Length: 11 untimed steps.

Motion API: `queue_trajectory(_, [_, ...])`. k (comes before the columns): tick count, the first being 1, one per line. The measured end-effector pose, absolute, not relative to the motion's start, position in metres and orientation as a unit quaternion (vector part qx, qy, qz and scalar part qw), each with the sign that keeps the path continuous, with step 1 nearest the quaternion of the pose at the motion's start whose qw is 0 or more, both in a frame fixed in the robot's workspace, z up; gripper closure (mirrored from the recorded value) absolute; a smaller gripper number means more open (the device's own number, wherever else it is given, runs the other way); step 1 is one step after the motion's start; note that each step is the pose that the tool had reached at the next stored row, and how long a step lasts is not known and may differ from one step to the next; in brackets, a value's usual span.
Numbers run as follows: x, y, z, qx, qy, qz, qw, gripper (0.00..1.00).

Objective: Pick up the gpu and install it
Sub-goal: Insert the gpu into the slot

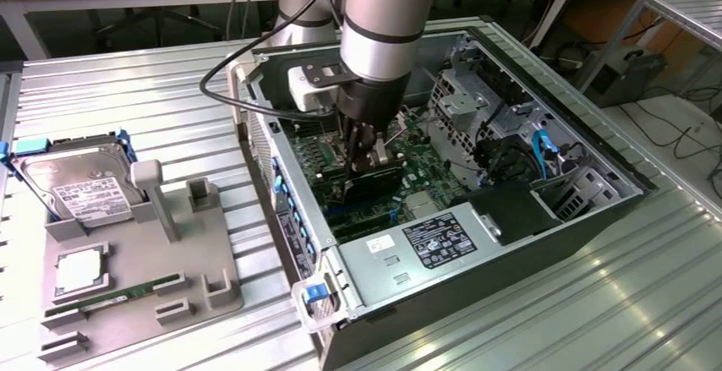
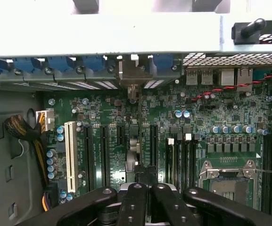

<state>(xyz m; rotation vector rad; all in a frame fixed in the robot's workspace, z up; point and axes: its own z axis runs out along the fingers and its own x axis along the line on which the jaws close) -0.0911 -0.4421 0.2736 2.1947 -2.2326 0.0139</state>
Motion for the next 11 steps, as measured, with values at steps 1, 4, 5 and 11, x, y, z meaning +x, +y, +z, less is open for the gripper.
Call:
queue_trajectory(1, [-0.0911, -0.4424, 0.2734, 0.701, -0.713, 0.004, 0.006, 0.89])
queue_trajectory(4, [-0.0911, -0.443, 0.2732, 0.702, -0.713, 0.004, 0.007, 0.89])
queue_trajectory(5, [-0.091, -0.4432, 0.2732, 0.702, -0.712, 0.003, 0.007, 0.89])
queue_trajectory(11, [-0.0908, -0.4439, 0.2727, 0.702, -0.712, 0.002, 0.009, 0.89])
